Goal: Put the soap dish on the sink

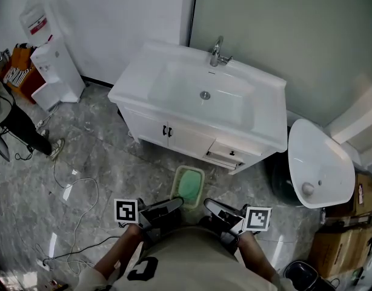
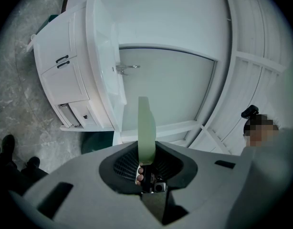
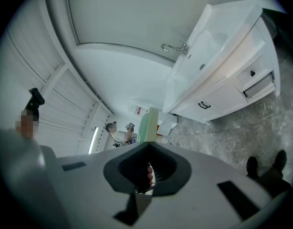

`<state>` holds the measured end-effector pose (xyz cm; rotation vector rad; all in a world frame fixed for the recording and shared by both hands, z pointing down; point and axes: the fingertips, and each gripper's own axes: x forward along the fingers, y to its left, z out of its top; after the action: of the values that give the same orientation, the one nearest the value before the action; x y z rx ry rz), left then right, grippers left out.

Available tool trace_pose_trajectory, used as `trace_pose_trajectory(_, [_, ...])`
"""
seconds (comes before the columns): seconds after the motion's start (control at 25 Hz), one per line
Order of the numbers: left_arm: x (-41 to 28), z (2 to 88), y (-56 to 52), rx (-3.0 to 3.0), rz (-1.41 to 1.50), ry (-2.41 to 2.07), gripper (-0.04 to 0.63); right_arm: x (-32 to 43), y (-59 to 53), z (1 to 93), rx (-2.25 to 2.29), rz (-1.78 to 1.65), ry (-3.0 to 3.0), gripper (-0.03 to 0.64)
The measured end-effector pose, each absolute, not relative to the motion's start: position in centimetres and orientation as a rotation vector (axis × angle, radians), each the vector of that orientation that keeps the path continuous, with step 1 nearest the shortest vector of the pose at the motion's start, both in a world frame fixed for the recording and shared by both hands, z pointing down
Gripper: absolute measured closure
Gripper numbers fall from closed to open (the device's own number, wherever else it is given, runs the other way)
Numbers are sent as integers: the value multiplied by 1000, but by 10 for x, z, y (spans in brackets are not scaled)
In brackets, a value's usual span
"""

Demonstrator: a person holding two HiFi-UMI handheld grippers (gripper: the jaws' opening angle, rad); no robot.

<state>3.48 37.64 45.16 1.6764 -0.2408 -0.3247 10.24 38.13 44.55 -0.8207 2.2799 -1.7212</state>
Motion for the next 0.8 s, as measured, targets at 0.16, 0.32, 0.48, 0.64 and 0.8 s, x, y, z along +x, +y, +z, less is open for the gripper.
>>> trace_pose_trajectory(0.16, [22, 455, 375, 1676, -328, -236, 508, 90, 381, 450, -832, -1736, 2278, 607])
trace_pose_trajectory(0.32, [12, 455, 372, 1684, -334, -235, 508, 82, 379, 451, -838, -1740, 2266, 607])
trace_pose_trajectory(0.48, [6, 453, 367, 1668, -365, -238, 508, 74, 375, 449, -817, -1752, 2283, 607])
trace_pose_trajectory(0.64, [8, 454, 361, 1670, -371, -250, 508, 73, 372, 452, -806, -1784, 2298, 607])
trace_pose_trajectory(0.8, [15, 452, 345, 1678, -382, -273, 508, 76, 357, 455, -753, -1797, 2320, 607])
